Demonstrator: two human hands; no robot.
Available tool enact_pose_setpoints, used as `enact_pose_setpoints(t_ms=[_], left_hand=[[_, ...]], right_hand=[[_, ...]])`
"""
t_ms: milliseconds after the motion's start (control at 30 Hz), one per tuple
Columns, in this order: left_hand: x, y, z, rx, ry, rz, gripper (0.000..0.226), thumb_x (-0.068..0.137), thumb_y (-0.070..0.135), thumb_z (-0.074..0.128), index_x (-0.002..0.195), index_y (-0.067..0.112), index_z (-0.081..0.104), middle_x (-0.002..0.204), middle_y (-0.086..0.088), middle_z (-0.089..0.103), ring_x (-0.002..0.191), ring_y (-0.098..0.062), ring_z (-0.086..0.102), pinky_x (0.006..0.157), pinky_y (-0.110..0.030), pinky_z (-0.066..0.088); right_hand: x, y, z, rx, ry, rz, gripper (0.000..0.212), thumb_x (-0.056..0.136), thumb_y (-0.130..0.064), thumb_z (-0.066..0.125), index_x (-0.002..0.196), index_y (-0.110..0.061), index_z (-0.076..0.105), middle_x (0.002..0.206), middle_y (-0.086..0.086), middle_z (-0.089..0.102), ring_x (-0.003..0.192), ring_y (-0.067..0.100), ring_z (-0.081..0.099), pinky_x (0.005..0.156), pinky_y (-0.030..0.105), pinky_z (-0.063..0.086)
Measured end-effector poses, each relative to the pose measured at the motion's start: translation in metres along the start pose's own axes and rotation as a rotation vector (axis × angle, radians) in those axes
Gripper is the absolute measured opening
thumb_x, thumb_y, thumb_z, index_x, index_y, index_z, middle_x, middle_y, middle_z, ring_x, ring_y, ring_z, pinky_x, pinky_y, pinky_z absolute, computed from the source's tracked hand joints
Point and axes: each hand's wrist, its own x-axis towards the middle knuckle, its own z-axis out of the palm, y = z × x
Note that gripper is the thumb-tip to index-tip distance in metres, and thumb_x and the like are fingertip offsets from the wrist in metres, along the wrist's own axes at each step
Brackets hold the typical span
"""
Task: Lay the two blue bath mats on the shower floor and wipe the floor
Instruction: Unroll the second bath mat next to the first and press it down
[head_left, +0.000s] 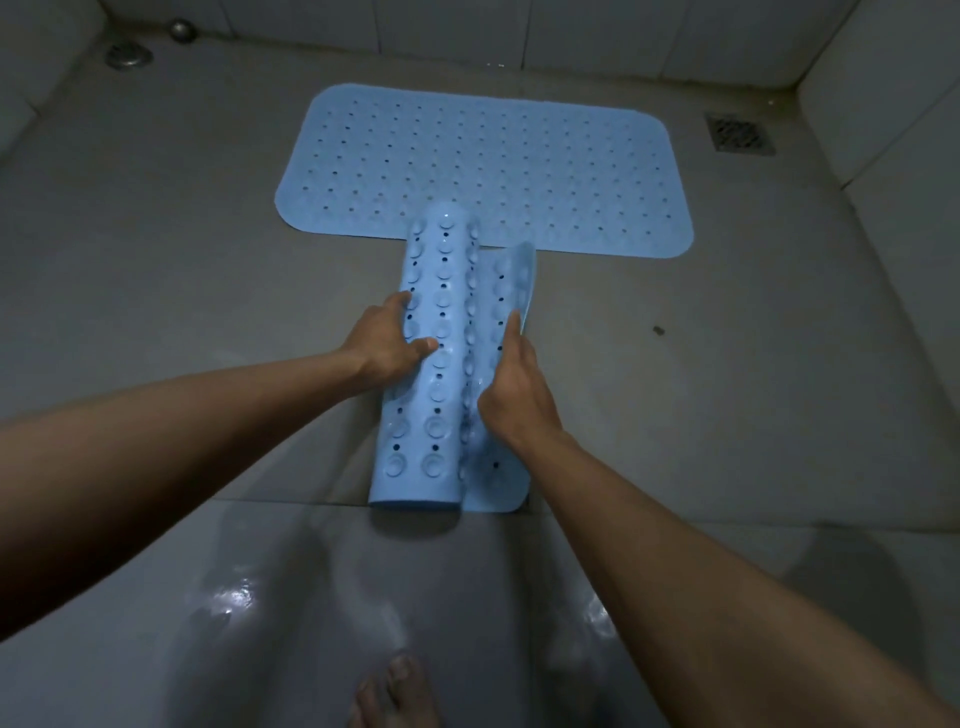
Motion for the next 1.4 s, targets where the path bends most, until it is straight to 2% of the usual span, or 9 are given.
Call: enact_pose_setpoints(t_ms=[133, 300, 400, 567, 800, 900, 1000, 1233, 1400], left_hand=[[0.002, 0.002, -0.013, 0.08, -0.016, 0.072, 0.083, 0.088, 0.009, 0.064, 0.157, 0.028, 0.021, 0.155, -0.017, 0.035, 0.137, -0.035, 0.042, 0.106, -0.035, 0.038], [0.001, -0.003, -0.008, 0.086, -0.043, 0.026, 0.064, 0.095, 0.033, 0.045, 0.156, 0.034, 0.024, 0.158, -0.013, 0.029, 0.138, -0.035, 0.039, 0.114, -0.042, 0.034], [-0.004, -0.008, -0.002, 0.086, -0.019, 0.023, 0.086, 0.086, 0.058, 0.062, 0.157, 0.035, 0.018, 0.155, -0.012, 0.031, 0.136, -0.033, 0.042, 0.114, -0.042, 0.036], [-0.005, -0.01, -0.008, 0.117, 0.029, 0.002, 0.092, 0.082, 0.037, 0.065, 0.158, 0.032, 0.012, 0.155, -0.015, 0.029, 0.134, -0.035, 0.044, 0.108, -0.038, 0.039], [-0.003, -0.031, -0.031, 0.324, 0.028, 0.032, 0.066, 0.091, 0.008, 0.044, 0.153, 0.028, 0.034, 0.16, -0.018, 0.018, 0.143, -0.038, 0.03, 0.116, -0.039, 0.027], [-0.013, -0.041, -0.029, 0.348, 0.019, 0.071, 0.057, 0.102, 0.028, 0.042, 0.156, 0.021, 0.024, 0.163, -0.015, 0.013, 0.148, -0.037, 0.02, 0.119, -0.041, 0.023], [-0.018, -0.049, -0.028, 0.392, -0.005, 0.04, 0.087, 0.092, 0.062, 0.05, 0.158, 0.026, 0.007, 0.164, -0.016, 0.002, 0.146, -0.04, 0.023, 0.118, -0.046, 0.026], [-0.011, -0.066, -0.036, 0.44, 0.015, 0.05, 0.065, 0.094, 0.041, 0.042, 0.154, 0.042, 0.019, 0.163, -0.018, -0.005, 0.142, -0.05, 0.024, 0.117, -0.051, 0.028], [-0.013, -0.051, -0.03, 0.421, 0.028, 0.013, 0.082, 0.082, 0.068, 0.059, 0.151, 0.043, 0.021, 0.164, -0.012, -0.002, 0.144, -0.046, 0.022, 0.115, -0.055, 0.03]], right_hand=[[0.0, 0.006, -0.002, -0.335, -0.084, 0.033, 0.097, 0.088, -0.006, 0.062, 0.158, -0.019, -0.004, 0.161, 0.015, -0.024, 0.139, 0.042, 0.033, 0.102, 0.043, 0.042], [0.001, 0.008, 0.005, -0.873, -0.075, -0.018, 0.083, 0.09, -0.034, 0.06, 0.156, -0.018, 0.013, 0.158, 0.018, -0.03, 0.145, 0.044, -0.025, 0.107, 0.074, -0.01], [0.011, 0.005, 0.011, -0.761, -0.217, -0.022, 0.078, 0.095, -0.037, 0.051, 0.158, -0.02, 0.008, 0.162, 0.015, -0.021, 0.148, 0.039, -0.021, 0.113, 0.069, -0.007], [0.019, 0.002, 0.026, -0.522, -0.332, 0.073, 0.065, 0.103, -0.044, 0.031, 0.157, -0.032, -0.002, 0.163, 0.008, -0.022, 0.15, 0.035, -0.017, 0.117, 0.064, -0.002], [0.017, 0.002, 0.031, -0.542, -0.31, 0.089, 0.081, 0.096, -0.027, 0.047, 0.157, -0.031, -0.007, 0.162, 0.008, -0.024, 0.149, 0.034, -0.02, 0.117, 0.063, -0.006], [0.014, 0.004, 0.042, -0.578, -0.244, 0.033, 0.072, 0.101, -0.034, 0.038, 0.158, -0.025, -0.006, 0.163, 0.009, -0.023, 0.149, 0.033, -0.021, 0.116, 0.063, -0.009], [0.012, 0.006, 0.051, -0.554, -0.247, 0.013, 0.073, 0.099, -0.06, 0.025, 0.157, -0.029, -0.008, 0.162, 0.008, -0.023, 0.148, 0.034, -0.023, 0.115, 0.063, -0.013], [0.01, 0.018, 0.054, -0.624, -0.243, -0.023, 0.097, 0.085, -0.083, 0.027, 0.155, -0.032, -0.017, 0.16, 0.007, -0.03, 0.146, 0.033, -0.028, 0.115, 0.061, -0.015], [0.011, 0.026, 0.045, -0.632, -0.234, -0.01, 0.096, 0.086, -0.082, 0.027, 0.155, -0.032, -0.017, 0.16, 0.007, -0.03, 0.146, 0.033, -0.028, 0.115, 0.062, -0.014]])
